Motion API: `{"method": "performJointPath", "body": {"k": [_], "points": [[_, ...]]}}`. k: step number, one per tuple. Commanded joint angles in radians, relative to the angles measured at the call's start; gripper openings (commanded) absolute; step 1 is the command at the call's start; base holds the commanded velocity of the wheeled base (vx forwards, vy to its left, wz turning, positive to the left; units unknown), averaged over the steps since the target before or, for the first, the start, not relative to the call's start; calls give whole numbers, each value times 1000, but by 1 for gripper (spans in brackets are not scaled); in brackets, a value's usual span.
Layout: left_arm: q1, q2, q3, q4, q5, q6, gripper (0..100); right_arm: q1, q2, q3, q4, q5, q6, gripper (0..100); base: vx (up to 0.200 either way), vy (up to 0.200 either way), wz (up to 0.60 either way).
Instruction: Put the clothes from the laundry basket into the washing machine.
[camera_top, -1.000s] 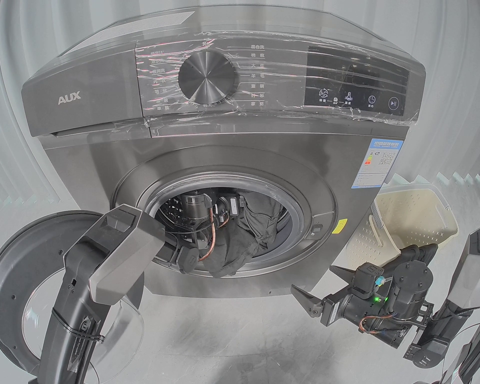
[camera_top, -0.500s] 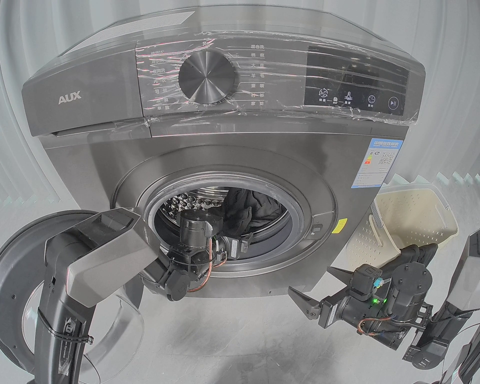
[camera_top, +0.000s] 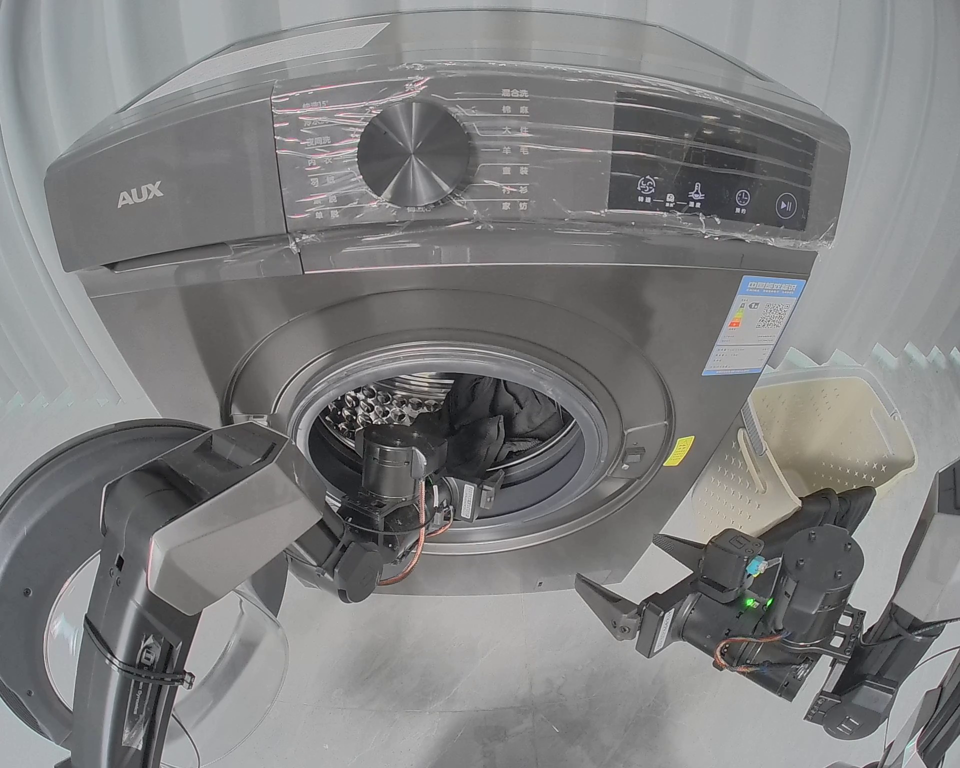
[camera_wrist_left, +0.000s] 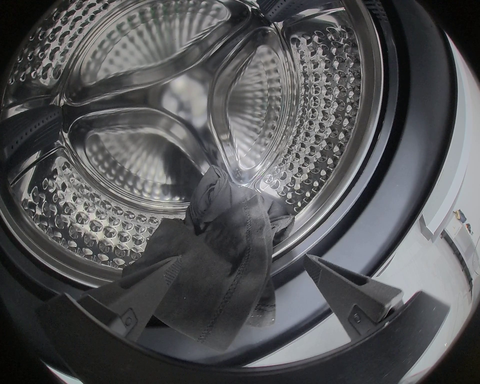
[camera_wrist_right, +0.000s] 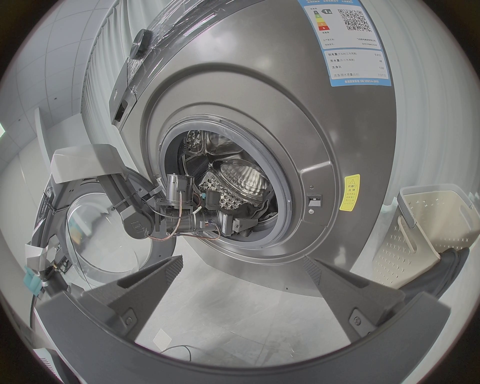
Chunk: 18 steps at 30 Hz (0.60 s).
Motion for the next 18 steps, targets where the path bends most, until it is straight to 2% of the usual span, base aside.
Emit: {"method": "performJointPath", "body": {"k": [1,5,6,8,11,16,17,18], "points": [[12,30,-6,0,1,2,100,0,1,0,-1,0,0,100,0,0,0],[17,51,-8,-6,4,6,100,0,0,-1,-1,0,0,100,0,0,0],[20,51,-8,-8,4,11,0,0,0,-1,-1,0,0,100,0,0,0],[29,53,-14,-8,4,25,0,0,0,-1,-1,0,0,100,0,0,0],[29,51,-32,-9,3,25,0,0,0,-3,-1,0,0,100,0,0,0],[29,54,-103,-8,7,11,0,0,0,-3,-1,0,0,100,0,0,0],[30,62,-140,-8,9,5,0,0,0,-3,-1,0,0,100,0,0,0],[37,88,-221,-12,27,-14,0,0,0,-3,-1,0,0,100,0,0,0]]}}
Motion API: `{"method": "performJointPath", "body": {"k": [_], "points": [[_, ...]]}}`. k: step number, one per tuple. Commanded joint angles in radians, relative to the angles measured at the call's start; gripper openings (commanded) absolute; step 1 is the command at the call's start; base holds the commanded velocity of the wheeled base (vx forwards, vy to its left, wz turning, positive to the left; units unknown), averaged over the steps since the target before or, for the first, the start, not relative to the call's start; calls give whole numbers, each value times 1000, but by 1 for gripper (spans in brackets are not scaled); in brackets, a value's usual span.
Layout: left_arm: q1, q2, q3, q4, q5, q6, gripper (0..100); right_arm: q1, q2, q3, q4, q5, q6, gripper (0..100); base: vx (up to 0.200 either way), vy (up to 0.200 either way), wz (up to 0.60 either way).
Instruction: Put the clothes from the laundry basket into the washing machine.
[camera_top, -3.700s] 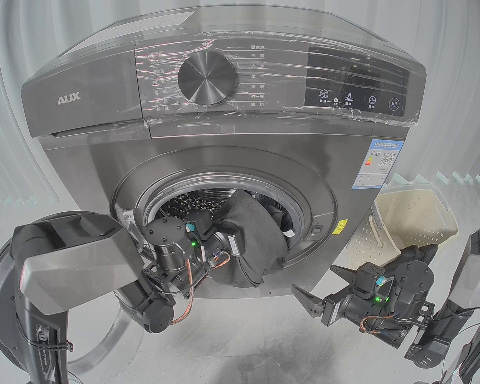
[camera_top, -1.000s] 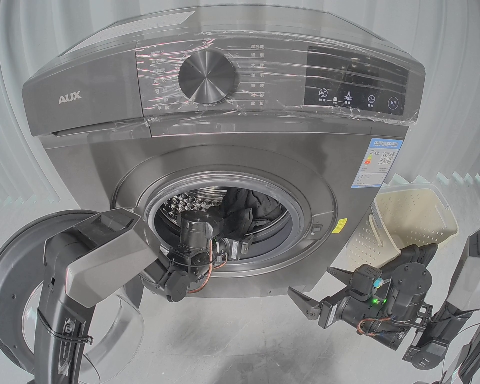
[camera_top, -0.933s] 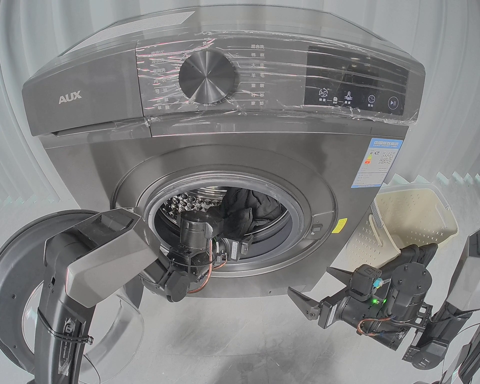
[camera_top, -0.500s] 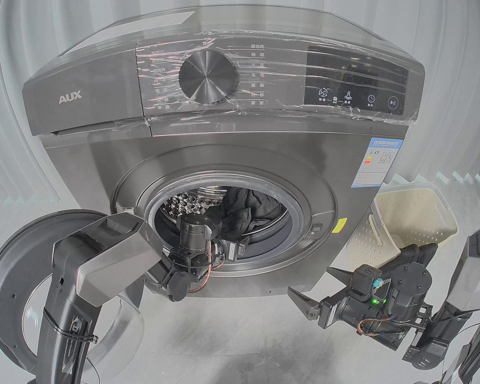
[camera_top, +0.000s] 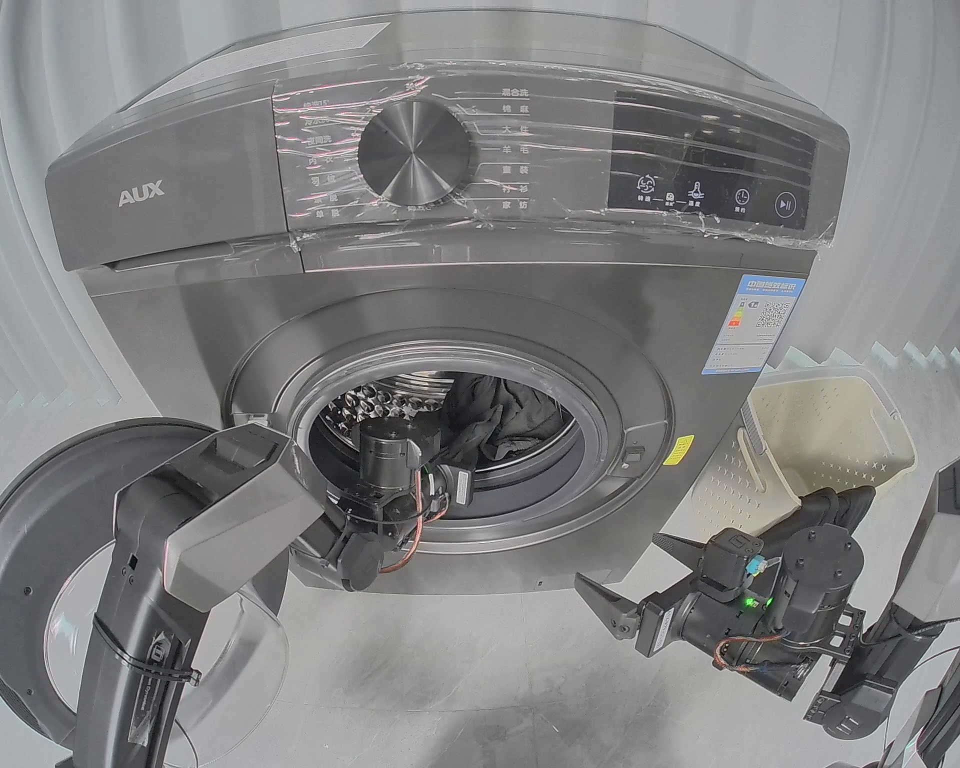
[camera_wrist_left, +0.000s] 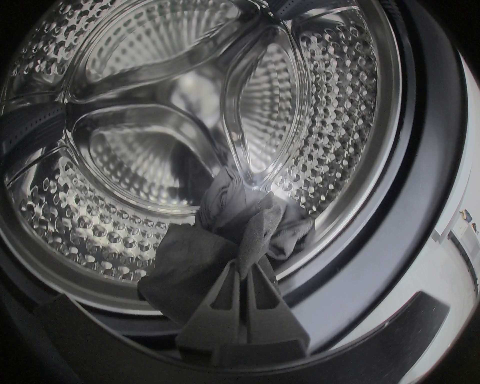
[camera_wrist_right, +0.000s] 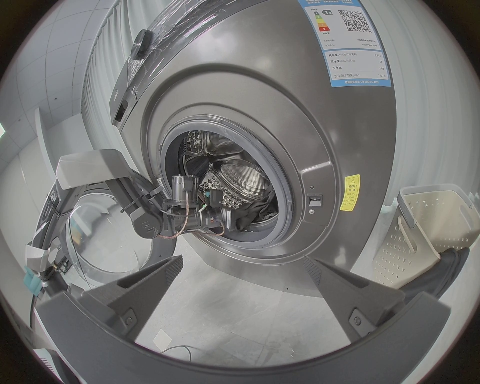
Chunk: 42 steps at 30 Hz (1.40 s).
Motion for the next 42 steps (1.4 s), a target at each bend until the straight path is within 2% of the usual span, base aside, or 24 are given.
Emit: {"method": "performJointPath", "body": {"k": [1,4,9,13,20,21,26,29,32,35,36,37,42], "points": [[8,52,-173,-13,33,-31,0,0,1,-1,-1,0,0,100,0,0,0],[14,120,-316,-49,72,-39,0,0,0,-1,-1,0,0,100,0,0,0],[36,207,-523,-58,86,-39,0,0,0,-1,-1,0,0,100,0,0,0],[45,226,-583,-50,86,-39,0,0,0,-1,-1,0,0,100,0,0,0],[51,221,-569,-50,86,-37,0,0,0,-1,-1,0,0,100,0,0,0],[49,221,-569,-52,84,-37,100,0,0,-1,-1,0,0,100,0,0,0],[51,218,-563,-53,86,-42,100,0,0,-1,-1,0,0,100,0,0,0],[45,180,-492,-59,86,-42,100,0,0,-1,-1,0,0,100,0,0,0],[33,100,-356,-69,84,-45,100,0,0,-1,-1,0,0,100,0,0,0],[-9,16,-225,-96,84,-51,100,0,0,-1,-1,0,0,100,0,0,0],[-9,16,-225,-96,84,-51,100,0,0,-1,-1,0,0,100,0,0,0],[-36,-30,-140,-116,84,-55,100,0,0,-1,-1,0,0,100,0,0,0],[-118,-124,118,-170,82,-49,100,0,0,4,-1,0,0,100,0,0,0]]}}
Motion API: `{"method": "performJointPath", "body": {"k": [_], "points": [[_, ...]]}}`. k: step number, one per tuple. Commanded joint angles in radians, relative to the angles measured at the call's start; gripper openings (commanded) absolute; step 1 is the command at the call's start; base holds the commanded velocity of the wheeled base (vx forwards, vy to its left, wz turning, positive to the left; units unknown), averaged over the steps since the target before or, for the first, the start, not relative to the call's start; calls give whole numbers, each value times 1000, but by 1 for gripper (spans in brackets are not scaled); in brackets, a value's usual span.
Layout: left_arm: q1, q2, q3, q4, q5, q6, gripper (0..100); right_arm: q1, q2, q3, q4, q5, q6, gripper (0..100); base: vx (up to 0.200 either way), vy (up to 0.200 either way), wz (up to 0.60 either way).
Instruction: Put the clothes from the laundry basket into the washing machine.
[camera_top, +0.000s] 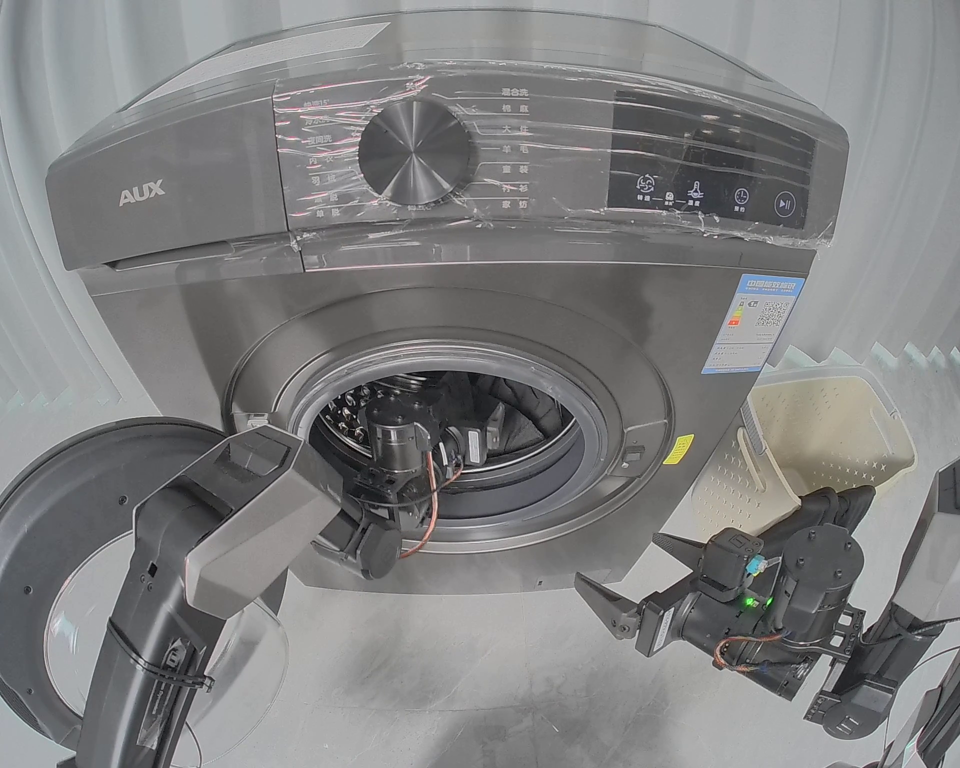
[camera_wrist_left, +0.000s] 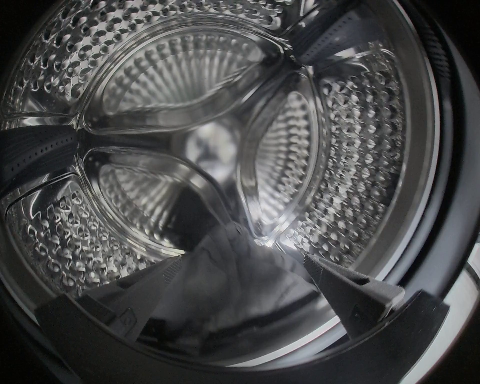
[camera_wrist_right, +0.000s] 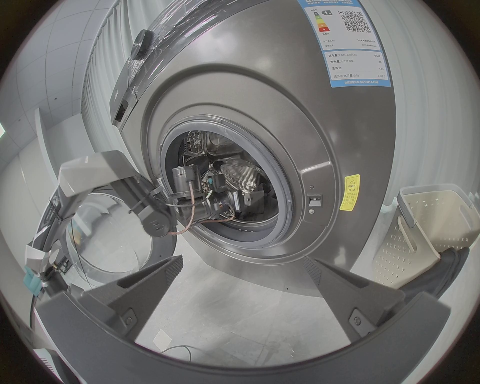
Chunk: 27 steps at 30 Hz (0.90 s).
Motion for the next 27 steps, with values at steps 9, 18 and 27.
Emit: {"method": "performJointPath", "body": {"k": [9,18,27], "points": [[-231,-350,703,-198,-19,-19,100,0,0,9,-1,0,2,100,0,0,0],[-286,-603,1042,-314,45,-79,100,-3,-12,29,-1,-3,2,100,0,0,0],[-282,-895,1317,-336,45,-122,100,-36,-118,52,1,-41,-3,100,0,0,0]]}}
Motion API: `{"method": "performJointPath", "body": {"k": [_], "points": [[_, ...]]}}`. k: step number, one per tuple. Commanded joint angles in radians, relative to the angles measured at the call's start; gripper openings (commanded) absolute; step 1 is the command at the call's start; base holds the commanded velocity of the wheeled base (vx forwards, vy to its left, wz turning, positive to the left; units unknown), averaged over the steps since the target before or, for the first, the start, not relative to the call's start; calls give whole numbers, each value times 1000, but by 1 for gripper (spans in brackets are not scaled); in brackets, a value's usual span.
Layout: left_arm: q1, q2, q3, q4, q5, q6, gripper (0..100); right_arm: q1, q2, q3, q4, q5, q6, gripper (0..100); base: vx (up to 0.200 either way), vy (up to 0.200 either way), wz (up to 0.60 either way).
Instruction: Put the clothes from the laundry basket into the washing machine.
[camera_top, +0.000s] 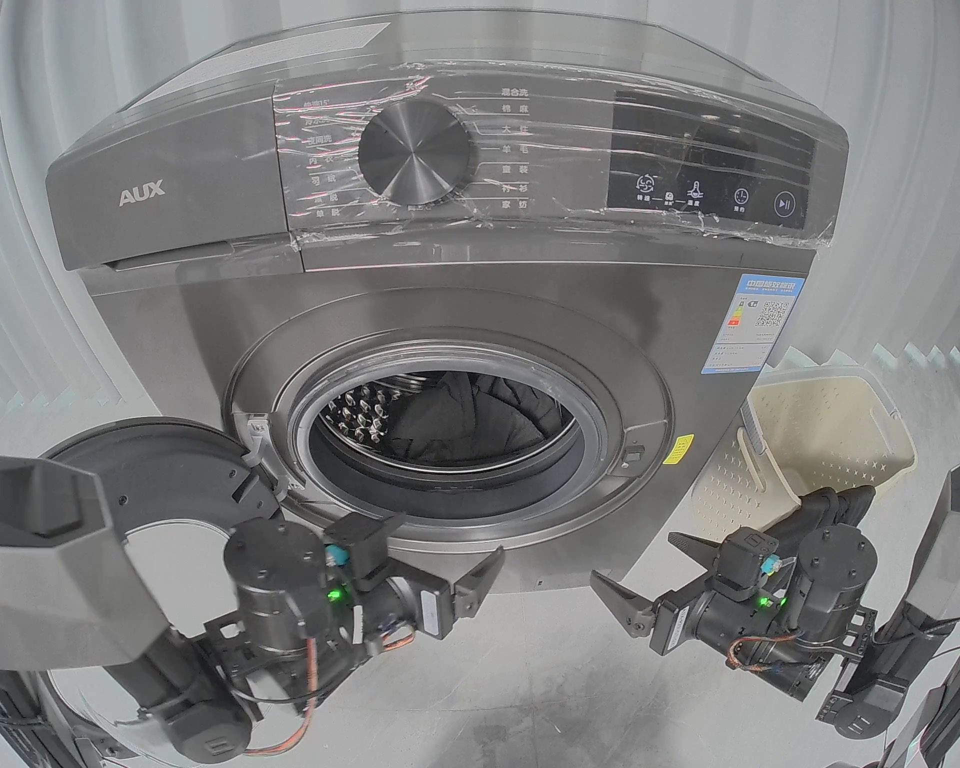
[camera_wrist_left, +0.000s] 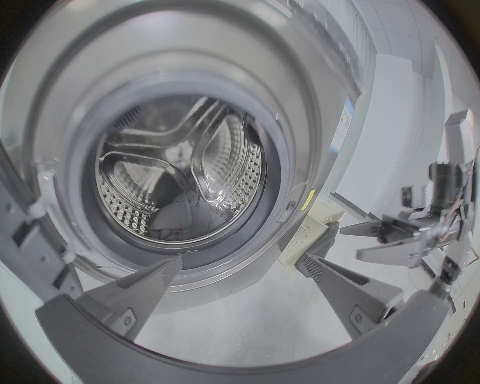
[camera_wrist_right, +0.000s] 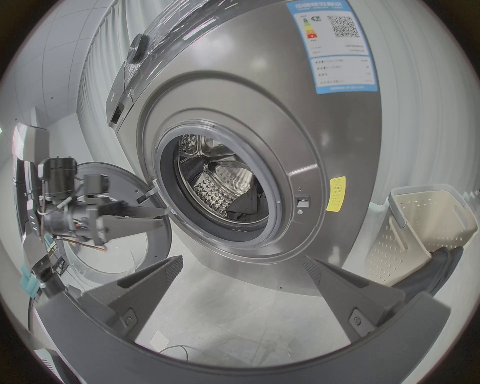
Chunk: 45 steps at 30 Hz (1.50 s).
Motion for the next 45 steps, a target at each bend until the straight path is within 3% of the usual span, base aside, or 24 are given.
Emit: {"method": "performJointPath", "body": {"k": [1,7,12,16,21,25,28,32,35,38,39,40,41,45], "points": [[-11,-275,197,-20,9,-23,100,-32,-105,28,1,-20,-6,100,0,0,0],[-4,-360,260,-20,21,-23,100,-51,-178,105,1,-24,-2,100,0,0,0],[-2,-397,280,-20,26,-15,100,-69,-246,128,10,-26,-16,100,-200,0,0],[12,-482,301,-5,30,4,100,-95,-292,169,19,-26,-35,100,-200,0,0],[30,-555,378,0,30,46,100,-124,-338,171,33,-26,-47,100,-200,0,0],[49,-617,387,35,32,50,100,-126,-413,171,148,-32,-64,100,-200,0,0],[68,-698,387,115,24,69,100,-120,-536,171,335,-92,-62,100,-200,0,0],[70,-816,387,233,30,74,100,-117,-669,171,542,-169,-32,100,-200,0,0],[73,-946,387,380,30,73,100,-127,-755,171,602,-185,19,100,-200,0,0],[96,-1035,387,504,27,71,100,-150,-815,171,634,-201,28,100,-133,0,0],[124,-1101,387,606,27,68,100,-181,-862,171,673,-221,33,100,0,0,0],[124,-1101,387,606,27,68,100,-181,-862,171,673,-221,33,100,0,0,0],[147,-1216,387,733,24,62,100,-201,-936,171,727,-228,34,100,0,0,0],[196,-1399,387,913,15,59,100,-227,-1091,171,903,-224,40,100,0,0,0]]}}
